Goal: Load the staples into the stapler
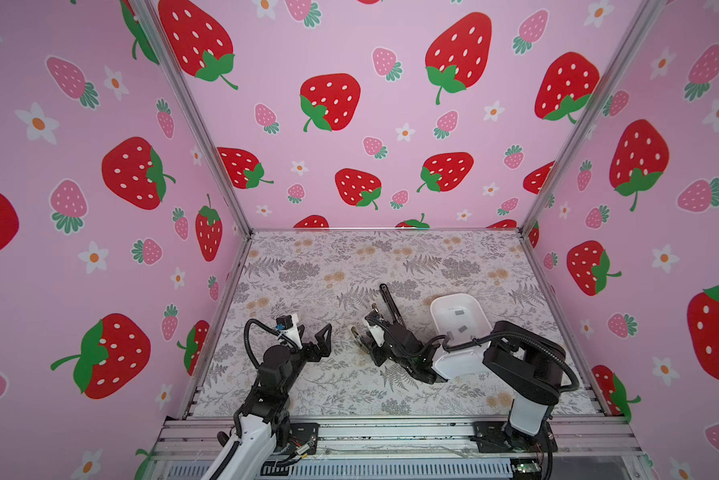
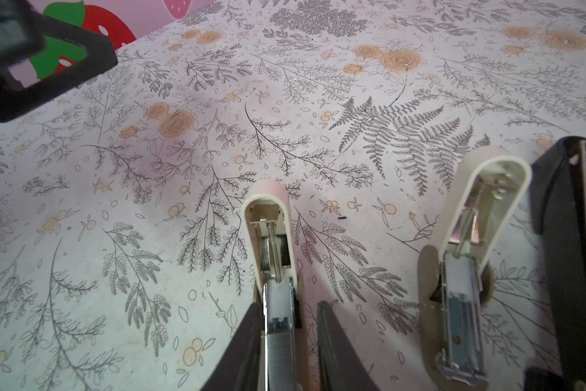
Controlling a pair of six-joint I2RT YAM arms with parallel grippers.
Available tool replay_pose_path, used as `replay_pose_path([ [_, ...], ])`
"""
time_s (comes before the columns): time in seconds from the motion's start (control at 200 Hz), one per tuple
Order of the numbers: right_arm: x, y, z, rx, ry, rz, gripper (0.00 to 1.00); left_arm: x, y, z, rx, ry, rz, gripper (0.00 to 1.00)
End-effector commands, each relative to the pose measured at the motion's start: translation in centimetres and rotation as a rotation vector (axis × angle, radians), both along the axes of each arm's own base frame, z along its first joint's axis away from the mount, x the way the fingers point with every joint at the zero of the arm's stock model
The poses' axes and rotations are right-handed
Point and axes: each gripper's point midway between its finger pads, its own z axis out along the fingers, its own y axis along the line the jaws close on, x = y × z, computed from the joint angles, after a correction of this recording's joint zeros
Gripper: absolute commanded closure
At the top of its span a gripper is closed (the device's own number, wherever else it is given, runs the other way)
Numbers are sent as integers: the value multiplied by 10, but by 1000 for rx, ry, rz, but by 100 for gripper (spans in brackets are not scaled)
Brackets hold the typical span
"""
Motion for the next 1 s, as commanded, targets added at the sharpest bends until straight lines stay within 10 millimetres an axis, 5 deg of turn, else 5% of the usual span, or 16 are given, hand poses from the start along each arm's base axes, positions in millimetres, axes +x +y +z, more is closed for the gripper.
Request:
replay_pose_path([
  [0.0, 6, -1, -12, -33, 20, -33, 70, 1, 1, 8, 1, -32, 5, 1],
  [0.605, 4, -11, -28, -71, 44, -41, 71, 1, 0, 7, 2, -31, 5, 1],
  [0.88, 3, -16, 7, -5, 11, -46, 63, 4, 4, 10, 3, -37, 34, 1],
  [0.995, 7, -22, 30, 15, -29, -76, 52, 10, 2, 36, -1, -84, 25, 1],
])
